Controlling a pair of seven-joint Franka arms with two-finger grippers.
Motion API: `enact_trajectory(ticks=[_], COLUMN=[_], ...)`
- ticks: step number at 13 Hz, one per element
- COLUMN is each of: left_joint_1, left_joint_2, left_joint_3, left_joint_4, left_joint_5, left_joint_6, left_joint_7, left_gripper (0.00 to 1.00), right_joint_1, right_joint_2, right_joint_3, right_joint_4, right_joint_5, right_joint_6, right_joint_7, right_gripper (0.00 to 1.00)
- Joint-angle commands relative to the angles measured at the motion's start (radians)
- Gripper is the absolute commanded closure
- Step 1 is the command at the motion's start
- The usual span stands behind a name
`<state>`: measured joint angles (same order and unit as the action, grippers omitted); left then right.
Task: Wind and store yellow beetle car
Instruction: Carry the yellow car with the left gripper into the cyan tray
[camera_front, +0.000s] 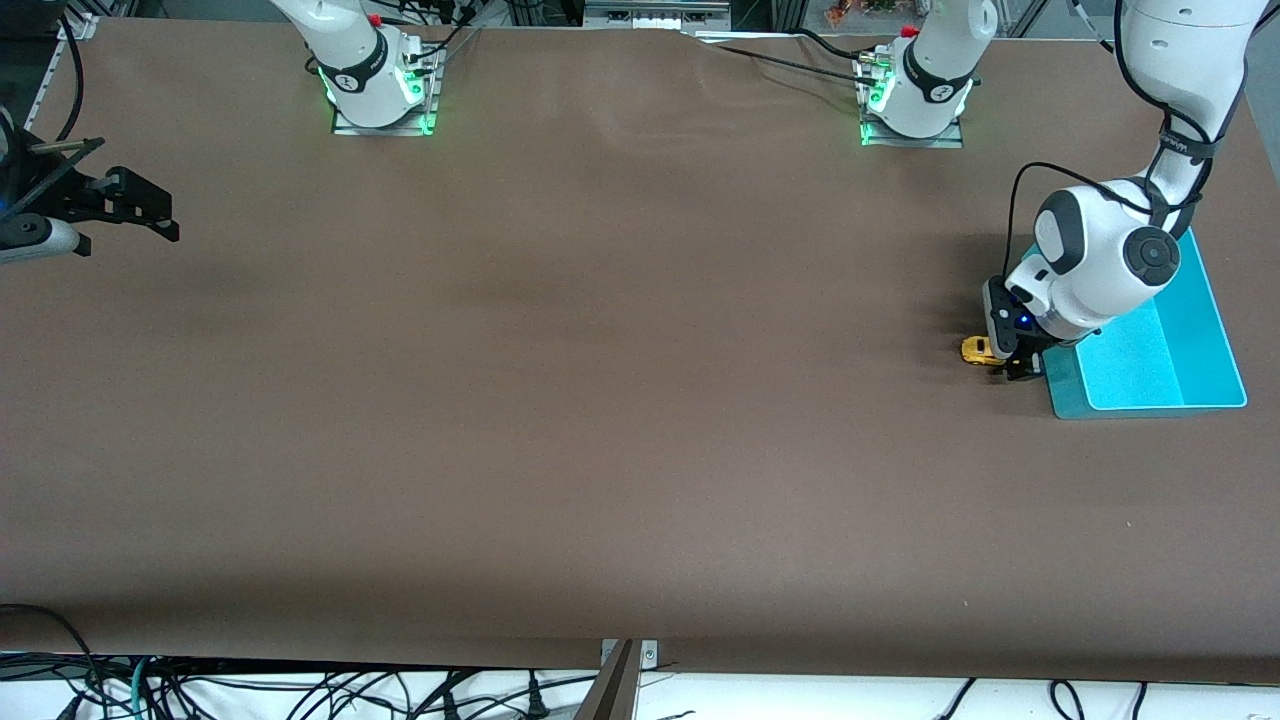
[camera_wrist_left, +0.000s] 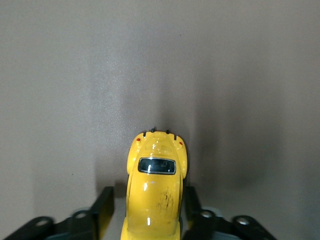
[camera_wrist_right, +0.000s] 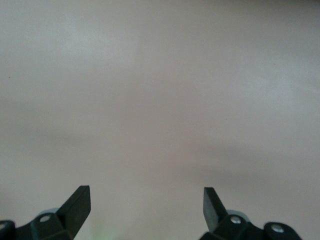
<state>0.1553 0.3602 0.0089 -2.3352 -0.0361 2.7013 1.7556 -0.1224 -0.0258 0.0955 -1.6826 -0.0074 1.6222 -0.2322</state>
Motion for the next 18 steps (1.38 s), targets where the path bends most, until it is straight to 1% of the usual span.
enact_trajectory(ticks=[1,2,4,5,7,9,10,11,12,13,15,18], left_joint_1=[0.013,0.013,0.004,0.001,0.003,0.004,0.013,0.032,0.080,0.117,0.176,0.271], left_joint_2=[-0.029,-0.036,-0.072,-0.087,-0.109,-0.110,-0.110,-0.110,-0.113,-0.116,-0.112,-0.093], left_joint_3=[-0.009,-0.010,-0.012,-0.023,-0.033,-0.033,-0.032,-0.029,-0.029,-0.027,-0.026,-0.024], left_joint_4=[-0.013,-0.010,0.013,0.043,0.127,0.253,0.304,0.335,0.352,0.365,0.369,0.364], left_joint_5=[0.004,0.004,0.001,-0.001,-0.040,-0.050,-0.047,-0.041,-0.038,-0.038,-0.038,-0.015], left_joint_6=[0.005,-0.005,-0.096,-0.162,-0.318,-0.495,-0.555,-0.595,-0.638,-0.668,-0.663,-0.647], left_joint_7=[0.035,0.035,0.033,0.031,0.028,0.025,0.027,0.034,0.038,0.073,0.145,0.150], left_gripper=[0.91,0.92,0.92,0.92,0.92,0.92,0.92,0.91,0.91,0.91,0.91,0.90], right_joint_1=[0.017,0.017,0.017,0.015,0.017,0.017,0.017,0.017,0.017,0.017,0.015,0.017], right_joint_2=[-0.003,-0.003,-0.003,-0.003,-0.003,-0.003,-0.003,-0.003,-0.003,-0.003,-0.003,-0.003], right_joint_3=[-0.014,-0.014,-0.013,-0.014,-0.014,-0.014,-0.014,-0.014,-0.014,-0.014,-0.016,-0.017], right_joint_4=[0.004,0.004,0.004,0.004,0.004,0.004,0.004,0.004,0.004,0.004,0.004,0.004], right_joint_5=[0.000,0.000,0.000,0.000,0.000,0.000,0.001,0.000,0.000,0.000,0.000,0.000], right_joint_6=[-0.013,-0.013,-0.013,-0.013,-0.013,-0.013,-0.012,-0.013,-0.013,-0.013,-0.013,-0.013], right_joint_7=[0.013,0.011,0.010,0.010,0.008,0.007,0.005,0.005,0.005,0.005,0.005,0.004], right_gripper=[0.00,0.00,0.00,0.00,0.00,0.00,0.00,0.00,0.00,0.00,0.00,0.00])
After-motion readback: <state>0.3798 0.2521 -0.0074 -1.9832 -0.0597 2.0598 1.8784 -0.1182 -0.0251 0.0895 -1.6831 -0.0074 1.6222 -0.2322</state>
